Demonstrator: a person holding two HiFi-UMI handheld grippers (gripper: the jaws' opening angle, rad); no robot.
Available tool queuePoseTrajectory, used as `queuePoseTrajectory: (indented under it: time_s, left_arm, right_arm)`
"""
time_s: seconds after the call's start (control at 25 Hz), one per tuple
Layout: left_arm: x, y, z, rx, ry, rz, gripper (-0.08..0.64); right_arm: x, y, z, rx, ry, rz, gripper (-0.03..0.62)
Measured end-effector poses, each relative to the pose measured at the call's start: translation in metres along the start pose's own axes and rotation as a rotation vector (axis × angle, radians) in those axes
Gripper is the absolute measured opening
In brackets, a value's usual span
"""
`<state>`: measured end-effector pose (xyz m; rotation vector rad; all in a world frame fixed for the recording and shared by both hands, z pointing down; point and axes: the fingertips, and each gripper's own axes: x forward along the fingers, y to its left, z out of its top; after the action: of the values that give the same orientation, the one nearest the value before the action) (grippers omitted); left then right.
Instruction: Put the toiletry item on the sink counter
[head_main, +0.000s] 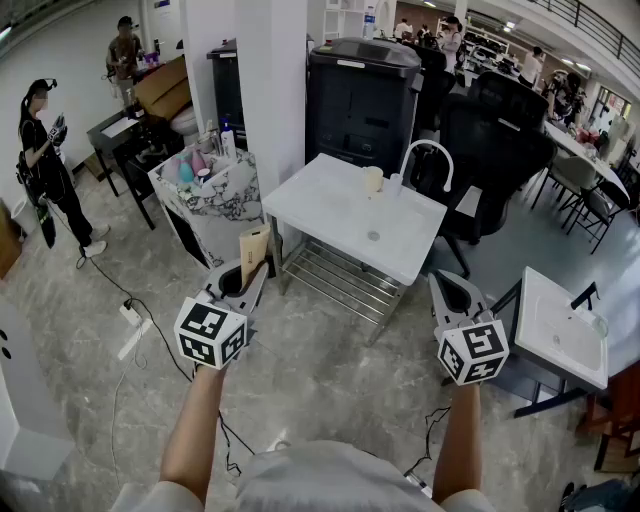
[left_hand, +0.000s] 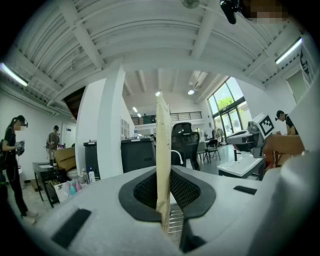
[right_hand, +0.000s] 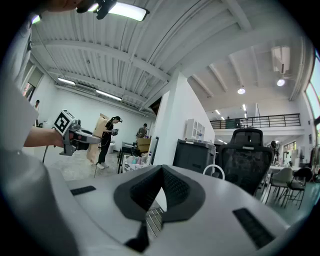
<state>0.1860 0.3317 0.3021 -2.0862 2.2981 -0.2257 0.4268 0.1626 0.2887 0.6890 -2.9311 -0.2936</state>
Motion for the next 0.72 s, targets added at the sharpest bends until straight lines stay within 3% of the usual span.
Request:
queuePoseTrajectory:
  time_s: [0.72]
  left_arm:
    - [0.008, -0.059, -0.008, 0.012, 0.037, 0.084, 0.029]
  right_arm:
    - [-0.031, -0.043, -0.024, 0.027, -0.065, 0.097, -0.005]
